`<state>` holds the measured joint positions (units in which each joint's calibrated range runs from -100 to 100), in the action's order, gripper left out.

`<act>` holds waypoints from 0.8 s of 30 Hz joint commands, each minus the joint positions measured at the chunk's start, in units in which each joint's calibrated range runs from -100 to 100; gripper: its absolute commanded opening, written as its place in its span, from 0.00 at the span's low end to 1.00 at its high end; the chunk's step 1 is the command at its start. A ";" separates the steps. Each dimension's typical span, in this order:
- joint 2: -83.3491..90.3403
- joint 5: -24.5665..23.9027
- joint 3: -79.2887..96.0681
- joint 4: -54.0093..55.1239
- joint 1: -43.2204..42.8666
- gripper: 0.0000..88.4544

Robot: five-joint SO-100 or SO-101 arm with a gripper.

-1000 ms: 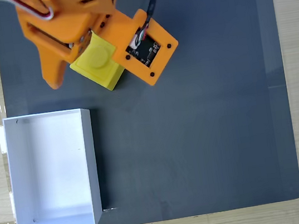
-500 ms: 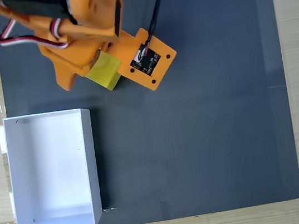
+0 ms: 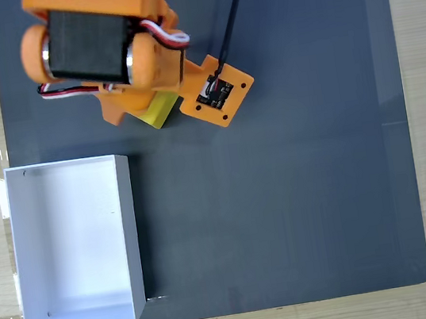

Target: Grasp a yellow block and put it in the box

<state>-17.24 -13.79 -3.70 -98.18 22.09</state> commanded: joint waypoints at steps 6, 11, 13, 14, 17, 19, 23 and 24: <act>-2.17 0.20 -2.04 2.89 -0.12 0.47; -3.95 0.25 -2.04 2.89 -0.12 0.45; -4.12 0.25 -2.04 2.89 -0.12 0.40; -4.12 0.36 -2.04 2.89 -0.12 0.36; -4.12 1.62 -2.04 2.98 -0.12 0.25; -4.12 1.83 -2.04 4.03 -0.12 0.20; -3.53 1.83 -2.04 5.34 -0.20 0.18; -3.36 1.83 -2.04 5.34 -0.45 0.18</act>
<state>-21.45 -12.26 -4.25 -93.25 22.45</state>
